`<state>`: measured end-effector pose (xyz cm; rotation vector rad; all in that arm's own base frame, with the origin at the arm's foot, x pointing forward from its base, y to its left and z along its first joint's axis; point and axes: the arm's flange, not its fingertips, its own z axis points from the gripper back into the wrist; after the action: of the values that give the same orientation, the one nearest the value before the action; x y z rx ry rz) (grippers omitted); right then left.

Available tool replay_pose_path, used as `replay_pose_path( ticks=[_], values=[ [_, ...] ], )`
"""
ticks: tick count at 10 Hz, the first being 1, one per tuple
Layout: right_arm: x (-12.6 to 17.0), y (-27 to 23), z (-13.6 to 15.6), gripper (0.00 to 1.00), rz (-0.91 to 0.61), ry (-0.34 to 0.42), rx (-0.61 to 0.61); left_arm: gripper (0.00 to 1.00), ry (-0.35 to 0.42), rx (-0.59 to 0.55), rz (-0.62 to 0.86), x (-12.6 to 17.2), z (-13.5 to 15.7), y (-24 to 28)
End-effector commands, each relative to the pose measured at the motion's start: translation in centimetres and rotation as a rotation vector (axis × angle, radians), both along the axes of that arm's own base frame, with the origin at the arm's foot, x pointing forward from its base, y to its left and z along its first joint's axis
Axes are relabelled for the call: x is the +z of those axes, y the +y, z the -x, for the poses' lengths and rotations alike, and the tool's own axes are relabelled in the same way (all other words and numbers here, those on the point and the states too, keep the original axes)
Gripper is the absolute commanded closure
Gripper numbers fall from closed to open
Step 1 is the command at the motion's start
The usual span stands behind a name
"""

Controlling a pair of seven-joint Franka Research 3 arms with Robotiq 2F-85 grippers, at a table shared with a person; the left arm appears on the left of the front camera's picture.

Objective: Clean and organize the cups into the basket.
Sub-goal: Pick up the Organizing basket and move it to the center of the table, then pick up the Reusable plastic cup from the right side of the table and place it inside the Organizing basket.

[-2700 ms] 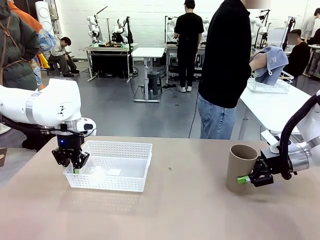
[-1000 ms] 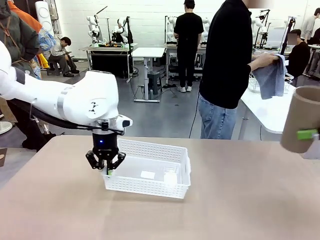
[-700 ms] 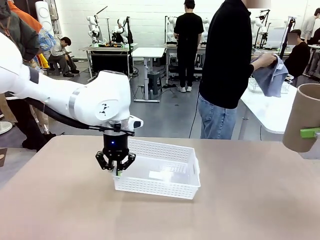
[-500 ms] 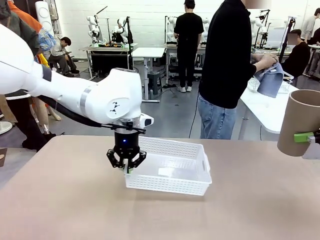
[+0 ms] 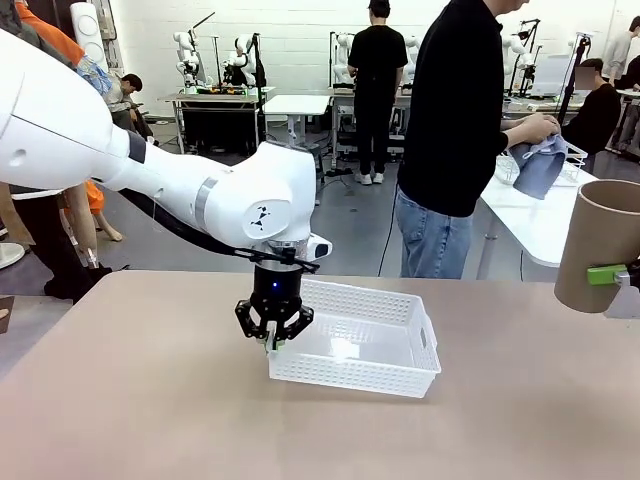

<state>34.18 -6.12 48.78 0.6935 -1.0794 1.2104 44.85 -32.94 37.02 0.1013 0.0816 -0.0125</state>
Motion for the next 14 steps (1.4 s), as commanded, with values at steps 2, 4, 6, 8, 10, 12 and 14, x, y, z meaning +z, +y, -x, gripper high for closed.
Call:
replay_pose_path(
  ticks=[2,4,6,8,10,12,14],
  values=[
    [-0.1,0.1,-0.2,1.00,0.003,-0.018,-0.001,1.00,0.016,0.058,-0.070,-0.7,-1.4,0.0],
    [-0.1,0.1,-0.2,1.00,0.003,-0.018,-0.001,1.00,0.028,0.025,-0.022,-1.1,-0.8,0.6],
    [0.0,0.0,0.0,0.17,0.000,0.000,0.000,1.00,0.028,0.025,-0.022,-1.1,-0.8,0.6],
    [1.6,4.1,-1.3,0.17,0.148,0.034,-0.017,1.00,0.028,0.025,-0.022,-1.1,-0.8,0.6],
    [5.8,10.4,-4.0,0.17,0.368,0.061,-0.017,1.00,0.028,0.025,-0.022,-1.1,-0.8,0.6],
    [7.6,17.4,-6.7,0.17,0.602,0.076,-0.029,1.00,0.028,0.025,-0.022,-1.1,-0.8,0.6],
    [6.8,24.1,-9.4,0.17,0.786,0.130,-0.057,1.00,0.028,0.025,-0.022,-1.1,-0.8,0.6]
  ],
)
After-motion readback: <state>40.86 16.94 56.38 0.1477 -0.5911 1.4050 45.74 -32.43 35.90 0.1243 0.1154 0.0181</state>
